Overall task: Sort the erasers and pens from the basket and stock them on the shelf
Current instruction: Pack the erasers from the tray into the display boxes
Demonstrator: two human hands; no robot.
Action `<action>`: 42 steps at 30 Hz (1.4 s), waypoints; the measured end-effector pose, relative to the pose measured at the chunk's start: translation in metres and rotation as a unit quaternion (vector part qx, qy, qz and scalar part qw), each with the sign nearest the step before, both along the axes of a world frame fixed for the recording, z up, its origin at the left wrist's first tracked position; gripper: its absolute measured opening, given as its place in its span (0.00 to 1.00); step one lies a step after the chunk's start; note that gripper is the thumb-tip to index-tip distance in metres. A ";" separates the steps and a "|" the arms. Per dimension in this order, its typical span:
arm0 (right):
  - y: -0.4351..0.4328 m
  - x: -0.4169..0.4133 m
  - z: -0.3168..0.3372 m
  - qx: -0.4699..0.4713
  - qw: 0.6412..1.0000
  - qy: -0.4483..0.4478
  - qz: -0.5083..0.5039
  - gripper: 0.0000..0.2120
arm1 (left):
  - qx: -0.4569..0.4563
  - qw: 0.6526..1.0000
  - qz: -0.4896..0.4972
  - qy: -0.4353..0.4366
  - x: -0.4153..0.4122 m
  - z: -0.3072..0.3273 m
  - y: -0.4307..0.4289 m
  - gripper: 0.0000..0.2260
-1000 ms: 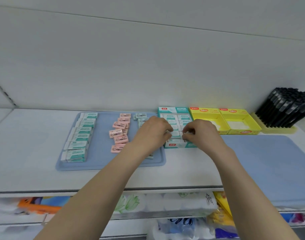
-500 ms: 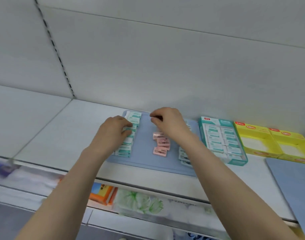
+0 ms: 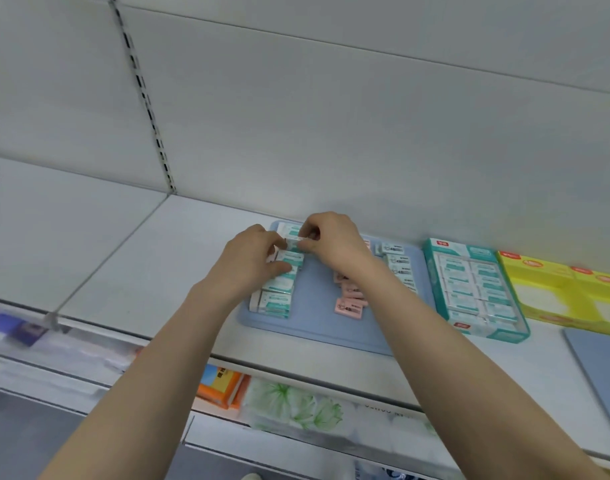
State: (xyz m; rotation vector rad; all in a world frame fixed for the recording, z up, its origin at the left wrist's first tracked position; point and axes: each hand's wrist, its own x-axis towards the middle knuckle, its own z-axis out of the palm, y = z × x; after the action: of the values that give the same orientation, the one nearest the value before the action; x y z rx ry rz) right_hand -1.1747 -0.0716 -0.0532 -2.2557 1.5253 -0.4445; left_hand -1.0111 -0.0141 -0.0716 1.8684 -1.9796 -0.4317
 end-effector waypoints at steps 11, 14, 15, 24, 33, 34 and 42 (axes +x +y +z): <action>0.021 -0.078 0.016 -0.081 0.974 -0.174 -0.121 0.03 | -0.019 0.999 -0.033 0.009 -0.015 0.020 -0.009 0.06; 0.031 -0.123 0.022 -0.086 0.960 -0.208 -0.165 0.05 | -0.064 0.995 -0.044 0.055 -0.043 0.024 -0.013 0.06; 0.035 -0.140 0.023 -0.078 0.955 -0.222 -0.182 0.05 | -0.071 0.994 -0.055 0.068 -0.056 0.027 -0.014 0.06; 0.083 -0.246 0.027 0.086 0.955 -0.149 -0.240 0.03 | 0.006 0.963 -0.154 0.222 -0.163 0.030 -0.012 0.05; 0.090 -0.227 0.010 0.078 0.967 -0.005 -0.243 0.05 | 0.036 0.956 -0.161 0.243 -0.191 0.019 -0.006 0.06; 0.090 -0.225 0.010 0.064 0.968 0.009 -0.241 0.04 | 0.038 0.955 -0.159 0.246 -0.193 0.019 -0.006 0.06; 0.092 -0.241 0.017 0.038 0.968 -0.095 -0.230 0.07 | 0.045 0.947 -0.150 0.282 -0.210 0.020 -0.002 0.07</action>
State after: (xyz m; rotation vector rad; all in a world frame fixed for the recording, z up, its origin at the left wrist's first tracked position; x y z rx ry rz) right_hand -1.4158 0.0204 -0.0366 -1.7324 1.9193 -0.6941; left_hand -1.2209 -0.0162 -0.0513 1.2821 -1.8500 -1.0301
